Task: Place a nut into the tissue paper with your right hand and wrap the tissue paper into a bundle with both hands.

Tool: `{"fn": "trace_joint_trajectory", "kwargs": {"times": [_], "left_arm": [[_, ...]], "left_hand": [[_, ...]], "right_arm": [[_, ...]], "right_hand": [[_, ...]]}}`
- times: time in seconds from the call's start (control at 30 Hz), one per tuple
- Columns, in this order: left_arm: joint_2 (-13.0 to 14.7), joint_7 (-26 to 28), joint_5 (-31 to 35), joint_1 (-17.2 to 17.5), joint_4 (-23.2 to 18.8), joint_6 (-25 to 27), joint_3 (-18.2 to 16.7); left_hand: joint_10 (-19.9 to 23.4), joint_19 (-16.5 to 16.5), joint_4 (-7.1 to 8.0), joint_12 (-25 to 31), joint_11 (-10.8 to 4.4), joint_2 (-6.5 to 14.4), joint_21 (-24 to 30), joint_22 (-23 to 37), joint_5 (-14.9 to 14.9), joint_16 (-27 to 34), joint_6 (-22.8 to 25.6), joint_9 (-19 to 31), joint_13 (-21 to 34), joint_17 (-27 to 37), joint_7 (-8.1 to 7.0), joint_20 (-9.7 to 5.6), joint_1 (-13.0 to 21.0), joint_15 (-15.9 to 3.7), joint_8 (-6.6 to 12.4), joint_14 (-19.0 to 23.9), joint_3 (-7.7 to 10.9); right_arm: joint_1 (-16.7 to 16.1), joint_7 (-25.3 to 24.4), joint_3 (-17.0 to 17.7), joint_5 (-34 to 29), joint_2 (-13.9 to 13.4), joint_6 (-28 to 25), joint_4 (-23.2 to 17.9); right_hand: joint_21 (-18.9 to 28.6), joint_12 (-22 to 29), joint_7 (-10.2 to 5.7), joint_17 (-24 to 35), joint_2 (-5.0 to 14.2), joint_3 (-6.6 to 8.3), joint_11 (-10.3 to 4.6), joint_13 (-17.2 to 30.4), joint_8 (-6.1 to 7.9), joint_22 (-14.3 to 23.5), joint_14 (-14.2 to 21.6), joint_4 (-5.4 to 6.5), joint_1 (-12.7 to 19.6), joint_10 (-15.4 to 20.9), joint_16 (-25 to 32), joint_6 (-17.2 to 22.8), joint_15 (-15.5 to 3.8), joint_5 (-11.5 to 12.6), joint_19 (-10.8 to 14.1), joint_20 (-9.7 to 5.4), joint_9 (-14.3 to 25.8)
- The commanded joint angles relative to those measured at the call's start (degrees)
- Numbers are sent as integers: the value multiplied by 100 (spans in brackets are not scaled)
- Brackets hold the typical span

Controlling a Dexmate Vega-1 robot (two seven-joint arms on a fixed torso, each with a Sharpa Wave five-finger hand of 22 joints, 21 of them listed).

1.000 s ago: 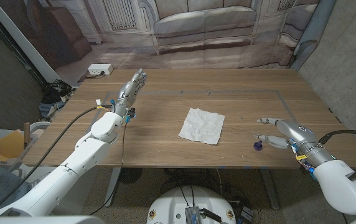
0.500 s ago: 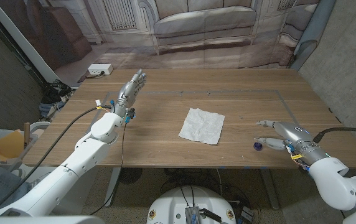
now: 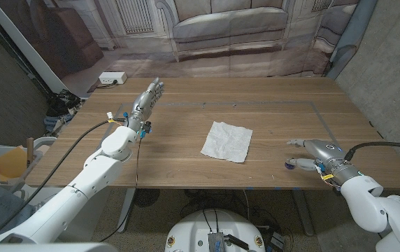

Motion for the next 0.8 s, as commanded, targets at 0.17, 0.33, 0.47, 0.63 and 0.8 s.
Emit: {"fn": "trace_joint_trajectory", "kwargs": {"times": [0.17,0.33,0.47,0.63,0.8], "left_arm": [[-10,-6,-23,-24,32,-7,-1],[-5,27,-25,-16,15,36,-2],[-7,14,-19,-39,25,44,14],[-10,-6,-19,-70,29,78,43],[-16,2,-17,-80,34,95,55]], "left_hand": [[0,-26,-17,-3,7,49,-26,29,-41,-9,50,16,30,32,11,-42,13,13,-5,-7,-20],[1,-32,-15,-4,1,53,-26,28,-44,-8,56,16,30,31,16,-53,14,17,-6,-6,-23],[2,-34,-15,-4,4,56,-25,28,-46,-8,58,16,31,31,15,-56,14,18,-7,-7,-25],[7,-41,-14,-3,16,61,-25,28,-48,-9,59,16,31,31,15,-57,16,33,-10,-10,-28],[3,-56,-14,-6,22,67,-29,28,-51,-9,58,17,31,31,12,-65,18,39,-13,-11,-30]], "right_arm": [[412,301,-549,-88,-655,-769,252],[493,281,-749,-88,-854,-991,301],[540,182,-886,-52,-971,-1149,344],[588,58,-1026,74,-1101,-1313,378],[635,-80,-1165,208,-1244,-1463,402]], "right_hand": [[10,-15,-9,18,-23,55,-104,29,30,27,102,25,116,11,19,66,-18,50,65,13,18],[-1,-53,-12,23,21,134,-273,42,1,33,211,20,289,-62,32,0,-91,82,87,23,33],[2,-42,-13,25,17,156,-411,50,-12,35,269,24,351,-28,36,-36,-115,93,116,29,40],[12,-33,-14,31,16,162,-416,57,-11,38,320,44,367,-4,45,-40,-134,97,158,30,46],[13,-34,-13,43,27,158,-436,63,10,41,322,82,345,-8,39,2,-168,95,174,32,55]]}}
